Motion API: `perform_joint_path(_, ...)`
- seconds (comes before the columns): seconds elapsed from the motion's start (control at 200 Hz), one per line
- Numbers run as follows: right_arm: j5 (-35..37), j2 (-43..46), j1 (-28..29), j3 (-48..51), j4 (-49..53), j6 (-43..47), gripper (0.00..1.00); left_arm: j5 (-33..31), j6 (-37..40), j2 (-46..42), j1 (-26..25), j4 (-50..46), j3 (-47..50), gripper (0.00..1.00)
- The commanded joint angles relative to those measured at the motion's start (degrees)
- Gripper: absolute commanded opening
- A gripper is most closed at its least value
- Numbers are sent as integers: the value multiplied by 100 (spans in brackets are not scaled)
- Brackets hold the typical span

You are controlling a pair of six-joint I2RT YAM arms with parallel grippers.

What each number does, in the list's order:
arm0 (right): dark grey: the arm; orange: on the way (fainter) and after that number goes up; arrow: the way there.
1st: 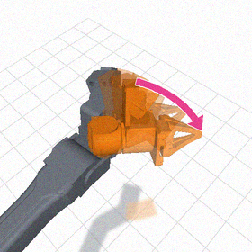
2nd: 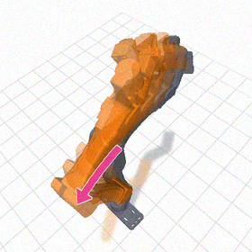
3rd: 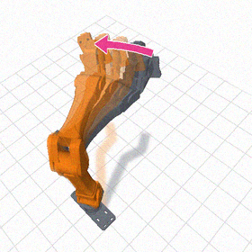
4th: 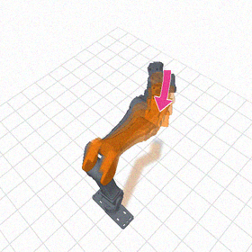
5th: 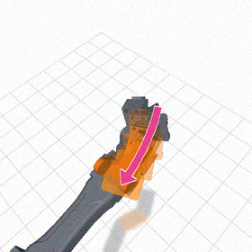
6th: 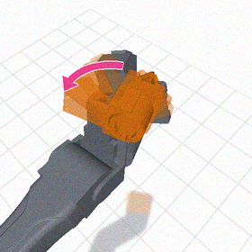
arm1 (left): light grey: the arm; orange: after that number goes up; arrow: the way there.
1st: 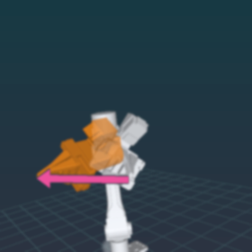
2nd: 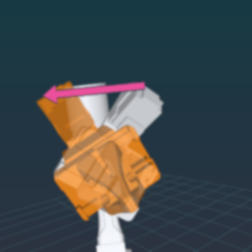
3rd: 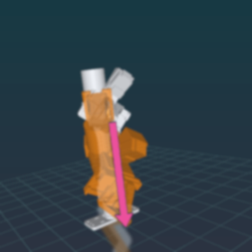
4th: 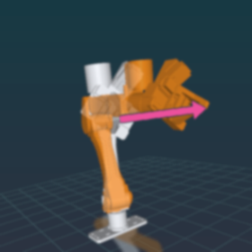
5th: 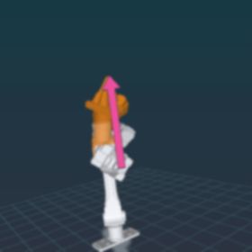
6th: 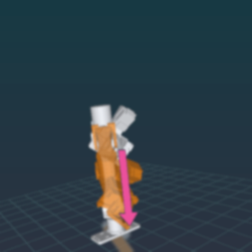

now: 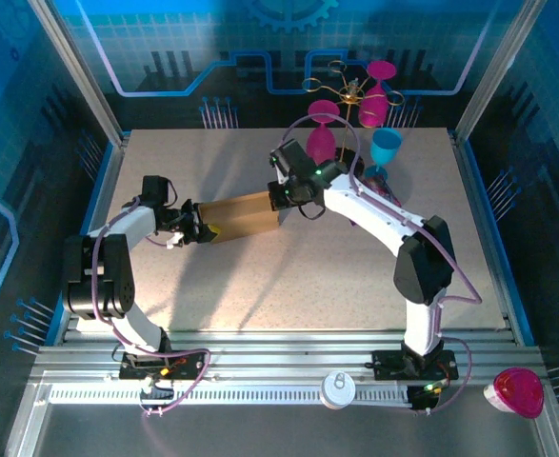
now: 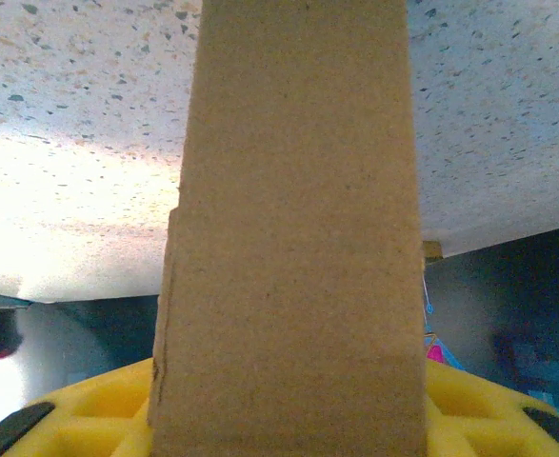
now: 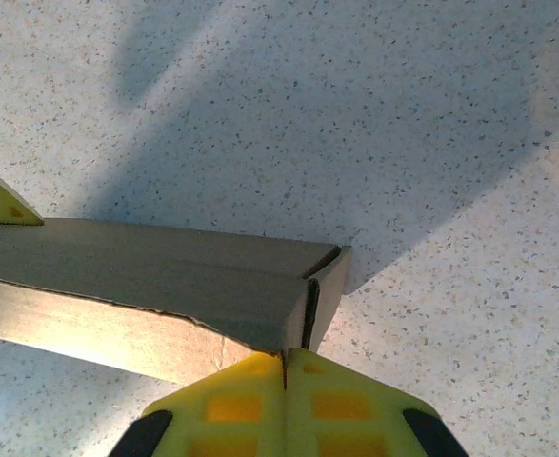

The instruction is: Fold the paper box

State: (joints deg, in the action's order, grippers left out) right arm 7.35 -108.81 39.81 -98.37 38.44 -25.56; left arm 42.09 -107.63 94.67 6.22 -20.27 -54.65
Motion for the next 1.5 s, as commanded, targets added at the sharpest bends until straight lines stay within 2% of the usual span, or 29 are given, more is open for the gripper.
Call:
perform_joint_path(0.0,130,195,168,370,-380,187,0,-475,1,265,70,-231,86,5)
perform_joint_path(0.24,510,310,394,862,-919,396,0,-429,-10,306,88,-154,103,9)
perform_joint_path(0.42,828,310,455,1171,-1152,501,0,-271,-10,332,151,121,172,27)
perform_joint_path(0.535,982,332,461,1153,-1104,502,0,-144,61,318,212,304,209,44)
perform_joint_path(0.715,1001,203,456,991,-1009,517,0,19,76,196,268,391,260,65)
perform_joint_path(0.961,1144,30,455,672,-766,578,0,124,76,-33,538,407,460,73)
perform_joint_path(1.076,1127,-100,438,529,-710,614,0,195,76,-143,741,424,495,73)
perform_joint_path(1.121,1119,-149,431,464,-676,623,0,186,351,-206,811,327,452,73)
perform_joint_path(1.276,1118,-367,370,172,-466,627,0,-82,1188,-492,968,-811,84,70)
perform_joint_path(1.411,1087,-437,317,36,-388,640,0,-720,2047,-1013,1039,-1647,-363,54)
perform_joint_path(1.496,1036,-465,279,-20,-358,645,0,-1204,3159,-1211,1010,-2169,-1089,38)
